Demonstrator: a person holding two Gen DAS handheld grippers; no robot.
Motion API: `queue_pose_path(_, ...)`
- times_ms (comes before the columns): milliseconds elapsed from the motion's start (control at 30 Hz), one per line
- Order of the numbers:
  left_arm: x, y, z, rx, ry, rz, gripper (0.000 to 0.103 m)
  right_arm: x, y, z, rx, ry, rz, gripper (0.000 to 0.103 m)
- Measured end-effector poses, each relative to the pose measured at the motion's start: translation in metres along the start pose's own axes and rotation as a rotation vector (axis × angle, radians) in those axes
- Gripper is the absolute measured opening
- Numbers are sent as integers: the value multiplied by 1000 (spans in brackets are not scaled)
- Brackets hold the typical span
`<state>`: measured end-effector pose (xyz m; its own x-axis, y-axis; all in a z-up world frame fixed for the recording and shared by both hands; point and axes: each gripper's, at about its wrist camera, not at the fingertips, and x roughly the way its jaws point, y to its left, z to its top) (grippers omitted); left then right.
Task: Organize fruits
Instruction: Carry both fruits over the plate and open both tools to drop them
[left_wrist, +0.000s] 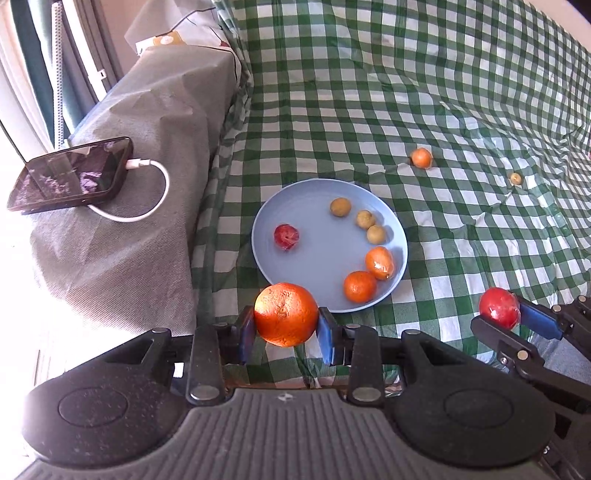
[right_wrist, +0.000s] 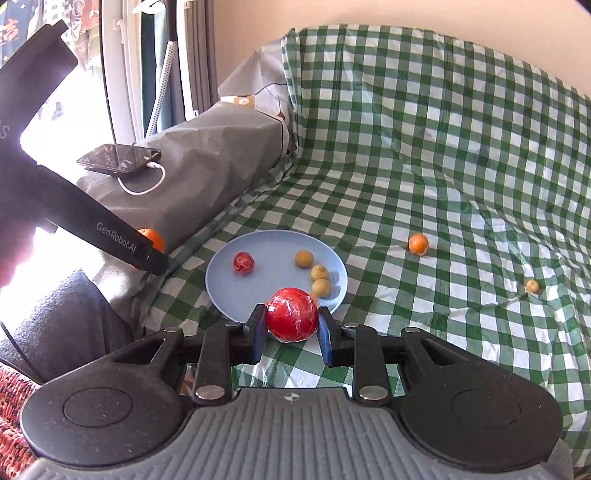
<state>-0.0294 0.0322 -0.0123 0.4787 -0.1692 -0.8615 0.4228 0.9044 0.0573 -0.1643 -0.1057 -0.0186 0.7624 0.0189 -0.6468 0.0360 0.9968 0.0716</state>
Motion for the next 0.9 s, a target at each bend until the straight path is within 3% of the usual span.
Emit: queue_pose_path(900,124,-1,62,33,116,59,39,138,-20,20,3,161,-4,30)
